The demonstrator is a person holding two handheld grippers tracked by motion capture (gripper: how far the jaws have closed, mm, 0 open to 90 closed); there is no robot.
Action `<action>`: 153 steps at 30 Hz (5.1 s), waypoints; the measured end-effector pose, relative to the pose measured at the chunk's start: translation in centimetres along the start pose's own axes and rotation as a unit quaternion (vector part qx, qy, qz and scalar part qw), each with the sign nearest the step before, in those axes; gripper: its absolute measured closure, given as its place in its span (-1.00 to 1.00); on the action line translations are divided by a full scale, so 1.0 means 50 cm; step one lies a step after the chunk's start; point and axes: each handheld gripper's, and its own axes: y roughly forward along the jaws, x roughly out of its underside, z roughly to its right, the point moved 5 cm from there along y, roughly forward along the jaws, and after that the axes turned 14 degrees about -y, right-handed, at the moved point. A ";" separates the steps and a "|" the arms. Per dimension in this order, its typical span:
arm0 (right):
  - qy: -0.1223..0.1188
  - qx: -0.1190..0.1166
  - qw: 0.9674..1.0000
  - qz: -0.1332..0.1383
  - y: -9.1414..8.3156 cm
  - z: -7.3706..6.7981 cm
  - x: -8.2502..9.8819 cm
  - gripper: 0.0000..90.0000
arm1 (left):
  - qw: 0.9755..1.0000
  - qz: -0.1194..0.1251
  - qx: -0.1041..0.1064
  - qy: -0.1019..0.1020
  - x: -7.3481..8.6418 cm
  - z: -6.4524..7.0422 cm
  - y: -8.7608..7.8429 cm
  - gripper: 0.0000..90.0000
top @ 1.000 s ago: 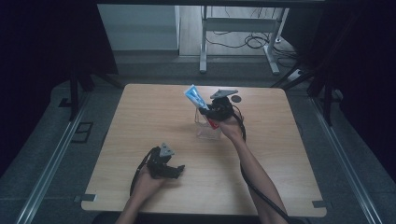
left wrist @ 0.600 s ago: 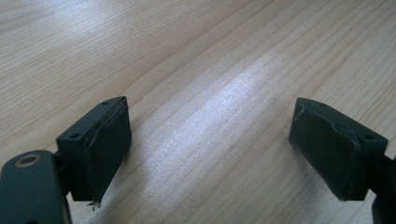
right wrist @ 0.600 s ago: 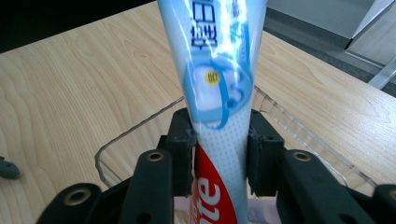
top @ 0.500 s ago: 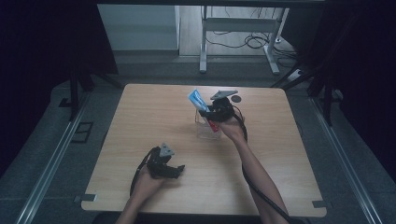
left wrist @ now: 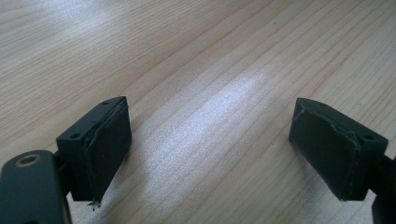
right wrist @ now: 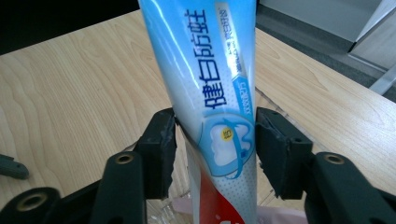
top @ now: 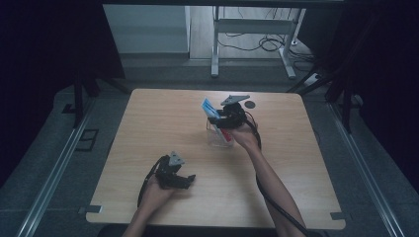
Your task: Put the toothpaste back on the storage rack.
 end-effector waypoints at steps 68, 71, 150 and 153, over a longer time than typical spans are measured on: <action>-0.012 -0.027 0.999 -0.021 -0.124 -0.055 0.000 -0.77 | 1.000 -0.001 -0.002 0.003 0.000 -0.001 0.000 -0.71; -0.012 -0.027 0.999 -0.021 -0.130 -0.059 0.004 -0.79 | 1.000 -0.001 -0.001 0.002 0.000 -0.001 0.000 -0.71; 0.031 0.023 0.998 -0.056 -0.275 -0.103 0.261 -0.88 | 1.000 0.002 -0.001 0.000 0.000 0.000 0.000 -0.71; 0.033 0.025 0.997 -0.058 -0.280 -0.106 0.272 -0.88 | 1.000 0.001 0.000 0.000 0.000 0.000 0.000 -0.71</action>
